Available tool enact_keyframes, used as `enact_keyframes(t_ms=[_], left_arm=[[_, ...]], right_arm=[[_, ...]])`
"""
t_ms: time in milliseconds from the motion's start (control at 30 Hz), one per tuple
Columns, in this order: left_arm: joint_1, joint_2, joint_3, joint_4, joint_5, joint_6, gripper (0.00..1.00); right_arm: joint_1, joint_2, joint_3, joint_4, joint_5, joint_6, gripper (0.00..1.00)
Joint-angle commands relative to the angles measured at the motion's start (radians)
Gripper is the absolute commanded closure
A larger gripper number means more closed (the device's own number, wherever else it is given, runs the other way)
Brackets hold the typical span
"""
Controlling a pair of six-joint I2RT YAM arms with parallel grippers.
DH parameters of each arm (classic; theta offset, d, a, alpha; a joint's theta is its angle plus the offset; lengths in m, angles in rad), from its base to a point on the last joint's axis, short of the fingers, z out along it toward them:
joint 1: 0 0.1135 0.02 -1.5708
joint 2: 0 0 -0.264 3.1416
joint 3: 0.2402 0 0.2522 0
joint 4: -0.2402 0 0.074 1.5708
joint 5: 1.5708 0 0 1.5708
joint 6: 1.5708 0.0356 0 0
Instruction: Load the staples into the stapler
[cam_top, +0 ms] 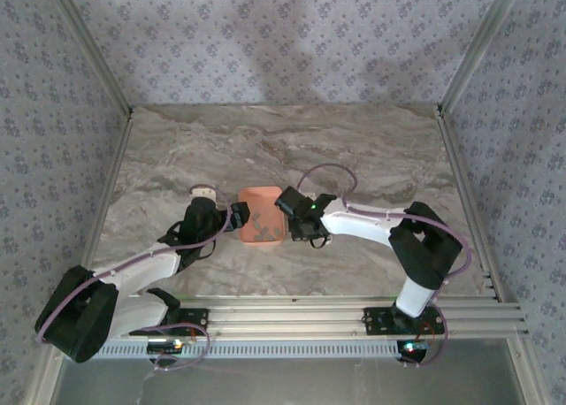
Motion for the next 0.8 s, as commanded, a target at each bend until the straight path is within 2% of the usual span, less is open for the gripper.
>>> enact_keyframes(t_ms=[0,767], left_arm=[[0.006,-0.008,-0.009,0.002,0.006,0.022,0.02],[0.011,-0.038,-0.016,-0.018,-0.004,0.028,0.02]], right_arm=[[0.000,0.010,0.027,-0.020,0.038,-0.009,0.83],[-0.025,0.037,0.025,-0.001,0.042,-0.035,0.82]])
